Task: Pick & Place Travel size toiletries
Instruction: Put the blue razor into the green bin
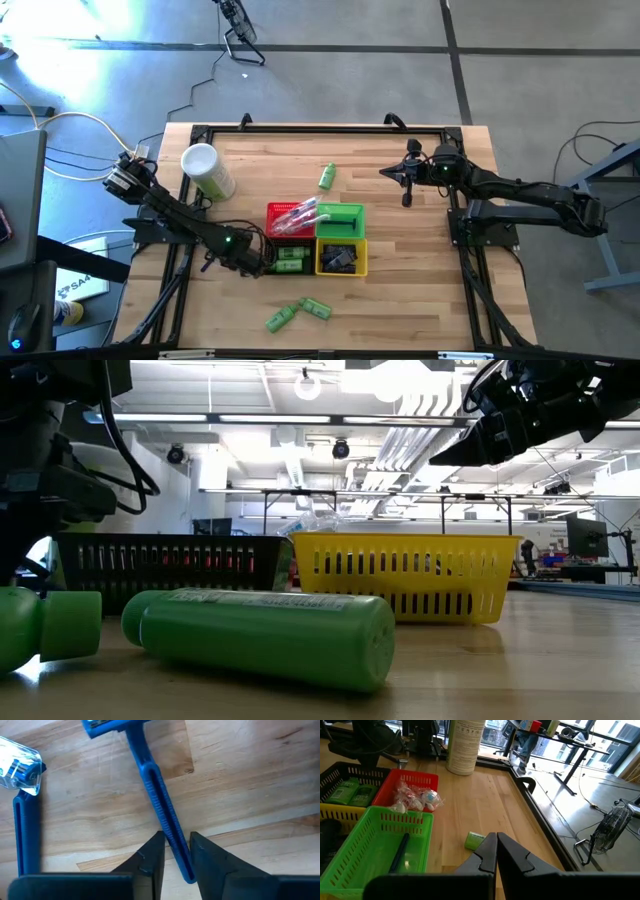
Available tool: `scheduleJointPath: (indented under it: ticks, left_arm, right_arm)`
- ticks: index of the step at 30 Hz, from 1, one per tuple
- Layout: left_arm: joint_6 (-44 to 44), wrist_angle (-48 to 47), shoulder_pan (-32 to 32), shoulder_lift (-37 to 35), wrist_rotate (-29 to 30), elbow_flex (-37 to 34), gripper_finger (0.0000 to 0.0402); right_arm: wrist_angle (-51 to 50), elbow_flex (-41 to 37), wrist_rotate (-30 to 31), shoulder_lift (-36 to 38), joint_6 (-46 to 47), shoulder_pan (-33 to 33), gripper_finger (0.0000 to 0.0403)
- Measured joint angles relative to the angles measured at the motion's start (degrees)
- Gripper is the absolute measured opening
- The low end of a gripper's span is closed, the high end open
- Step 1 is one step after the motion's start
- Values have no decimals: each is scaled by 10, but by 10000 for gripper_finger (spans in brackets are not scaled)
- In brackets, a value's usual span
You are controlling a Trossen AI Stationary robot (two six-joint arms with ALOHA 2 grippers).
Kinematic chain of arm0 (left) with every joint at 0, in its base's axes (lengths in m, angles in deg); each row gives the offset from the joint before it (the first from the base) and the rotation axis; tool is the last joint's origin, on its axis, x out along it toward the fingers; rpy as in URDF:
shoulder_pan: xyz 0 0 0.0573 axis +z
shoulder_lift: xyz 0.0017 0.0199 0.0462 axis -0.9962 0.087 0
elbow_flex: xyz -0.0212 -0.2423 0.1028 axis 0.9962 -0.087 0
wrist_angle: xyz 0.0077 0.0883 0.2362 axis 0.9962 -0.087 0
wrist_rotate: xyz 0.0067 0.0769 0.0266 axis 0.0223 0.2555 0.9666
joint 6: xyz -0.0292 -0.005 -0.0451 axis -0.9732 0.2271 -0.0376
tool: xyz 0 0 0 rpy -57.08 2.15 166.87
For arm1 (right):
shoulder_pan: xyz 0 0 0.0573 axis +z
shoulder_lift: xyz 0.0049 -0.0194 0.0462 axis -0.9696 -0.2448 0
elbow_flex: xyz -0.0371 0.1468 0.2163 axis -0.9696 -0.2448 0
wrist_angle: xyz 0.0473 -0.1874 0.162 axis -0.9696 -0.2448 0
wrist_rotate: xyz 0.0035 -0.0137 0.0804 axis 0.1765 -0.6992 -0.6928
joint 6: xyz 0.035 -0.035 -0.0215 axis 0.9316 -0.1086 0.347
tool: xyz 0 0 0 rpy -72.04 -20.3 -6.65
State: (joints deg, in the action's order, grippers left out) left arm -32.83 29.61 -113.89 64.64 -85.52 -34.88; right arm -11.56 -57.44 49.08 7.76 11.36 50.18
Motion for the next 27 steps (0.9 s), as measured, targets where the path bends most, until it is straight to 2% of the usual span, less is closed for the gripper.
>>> scheduleJointPath:
  ticks: [10,19,27]
  left_arm:
    - [9,-2,0,0,0,0,64]
    - [24,-7,0,0,0,0,25]
    - [24,-20,0,-9,3,0,27]
  right_arm:
    - [0,0,0,0,0,0,3]
    - [0,0,0,0,0,0,3]
    - [0,0,0,0,0,0,3]
